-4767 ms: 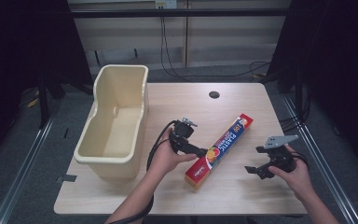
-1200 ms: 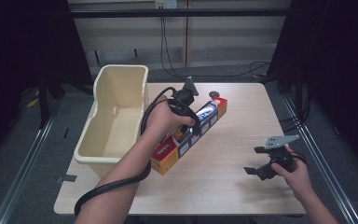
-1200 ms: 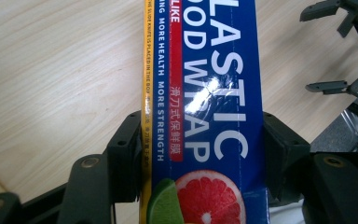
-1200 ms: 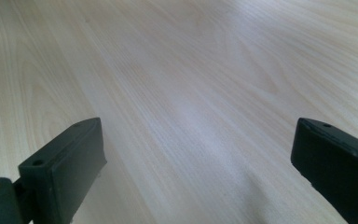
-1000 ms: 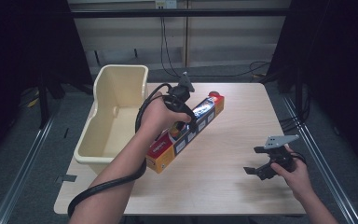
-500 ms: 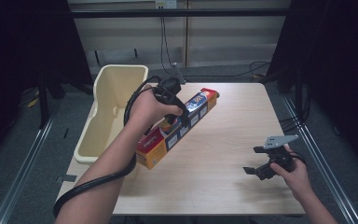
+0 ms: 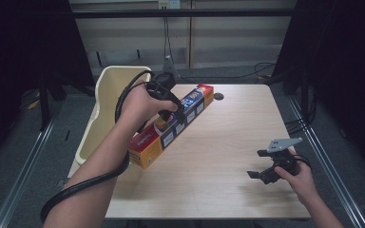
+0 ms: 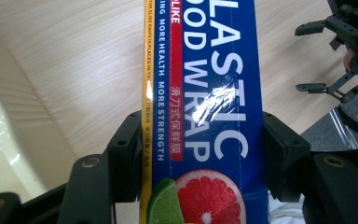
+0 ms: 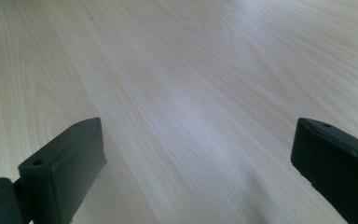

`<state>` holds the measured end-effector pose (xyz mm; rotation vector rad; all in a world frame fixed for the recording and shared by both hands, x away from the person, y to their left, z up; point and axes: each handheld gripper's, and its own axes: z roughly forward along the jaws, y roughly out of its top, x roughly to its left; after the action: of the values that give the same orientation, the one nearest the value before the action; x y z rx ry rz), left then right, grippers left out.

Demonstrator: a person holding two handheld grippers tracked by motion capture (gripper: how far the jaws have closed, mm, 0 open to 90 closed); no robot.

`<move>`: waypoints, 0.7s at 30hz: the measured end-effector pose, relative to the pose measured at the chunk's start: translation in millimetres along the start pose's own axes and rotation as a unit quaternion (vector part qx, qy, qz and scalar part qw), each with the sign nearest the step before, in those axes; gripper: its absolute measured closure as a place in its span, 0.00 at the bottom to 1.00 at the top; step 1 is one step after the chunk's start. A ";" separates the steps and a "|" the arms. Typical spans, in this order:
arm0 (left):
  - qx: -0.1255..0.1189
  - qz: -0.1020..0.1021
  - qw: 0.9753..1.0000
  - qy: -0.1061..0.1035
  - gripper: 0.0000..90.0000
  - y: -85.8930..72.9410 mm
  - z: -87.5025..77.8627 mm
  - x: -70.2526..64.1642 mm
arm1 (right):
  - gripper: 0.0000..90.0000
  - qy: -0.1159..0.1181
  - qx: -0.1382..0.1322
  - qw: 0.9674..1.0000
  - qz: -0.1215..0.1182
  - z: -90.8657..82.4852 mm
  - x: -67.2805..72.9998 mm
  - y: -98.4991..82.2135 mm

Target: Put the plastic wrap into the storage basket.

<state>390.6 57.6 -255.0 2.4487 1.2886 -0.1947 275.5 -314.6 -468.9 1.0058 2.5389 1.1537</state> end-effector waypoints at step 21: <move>-0.007 -0.027 1.000 0.000 0.45 -9.0 -26.6 17.0 | 0.03 -0.002 -0.001 1.000 -0.003 1.2 0.5 0.5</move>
<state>391.8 85.5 -237.6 2.4048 1.3516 -0.1996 275.9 -313.3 -469.3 0.9980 2.5360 1.1524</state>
